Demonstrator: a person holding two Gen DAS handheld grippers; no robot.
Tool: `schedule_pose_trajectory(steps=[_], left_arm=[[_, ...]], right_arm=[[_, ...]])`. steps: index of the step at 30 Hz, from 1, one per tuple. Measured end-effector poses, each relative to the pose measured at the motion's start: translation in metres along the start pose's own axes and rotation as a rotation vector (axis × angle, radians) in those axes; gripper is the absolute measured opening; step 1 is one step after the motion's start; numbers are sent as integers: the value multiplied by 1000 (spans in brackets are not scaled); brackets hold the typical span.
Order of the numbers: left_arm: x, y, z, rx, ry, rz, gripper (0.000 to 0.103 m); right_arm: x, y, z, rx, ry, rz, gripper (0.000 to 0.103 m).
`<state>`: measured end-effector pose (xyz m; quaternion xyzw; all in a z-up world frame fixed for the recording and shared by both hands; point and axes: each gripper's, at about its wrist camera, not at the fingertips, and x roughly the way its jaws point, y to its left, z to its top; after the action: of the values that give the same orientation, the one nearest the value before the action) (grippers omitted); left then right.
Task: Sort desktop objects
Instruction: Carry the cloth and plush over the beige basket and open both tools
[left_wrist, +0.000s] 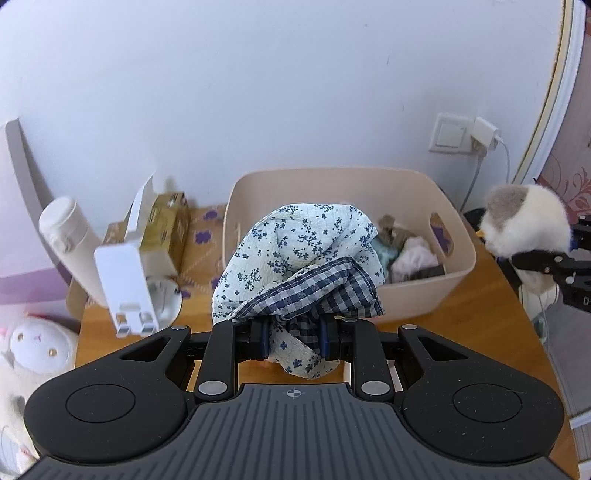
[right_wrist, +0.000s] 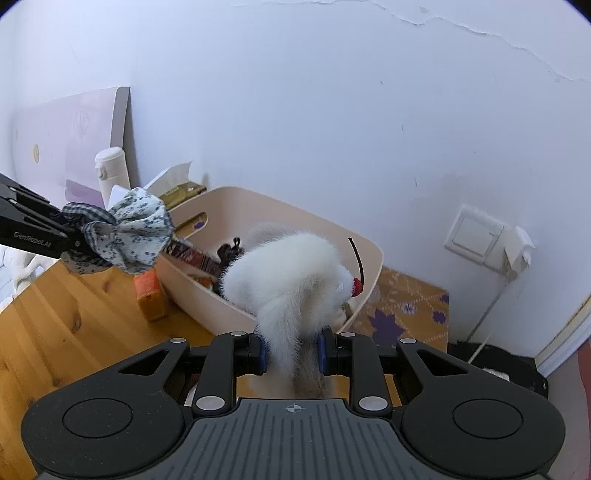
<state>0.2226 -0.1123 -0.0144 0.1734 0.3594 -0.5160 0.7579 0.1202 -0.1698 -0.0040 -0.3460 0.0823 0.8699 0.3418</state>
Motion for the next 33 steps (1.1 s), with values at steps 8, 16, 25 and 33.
schedule_pose_trajectory(steps=[8,16,25,33], left_arm=[[23,-12,29,23,-29,17,24],[62,-23,50,28,-7,30,24],[108,-34,57,4,48,32,24],[135,-40,53,13,107,39,25]], right_arm=[[17,-7,17,-24,-13,-2,23],[46,-14,28,-48,5,-5,23],[88,-16,32,-81,54,7,23],[113,-9,28,-154,108,20,23]])
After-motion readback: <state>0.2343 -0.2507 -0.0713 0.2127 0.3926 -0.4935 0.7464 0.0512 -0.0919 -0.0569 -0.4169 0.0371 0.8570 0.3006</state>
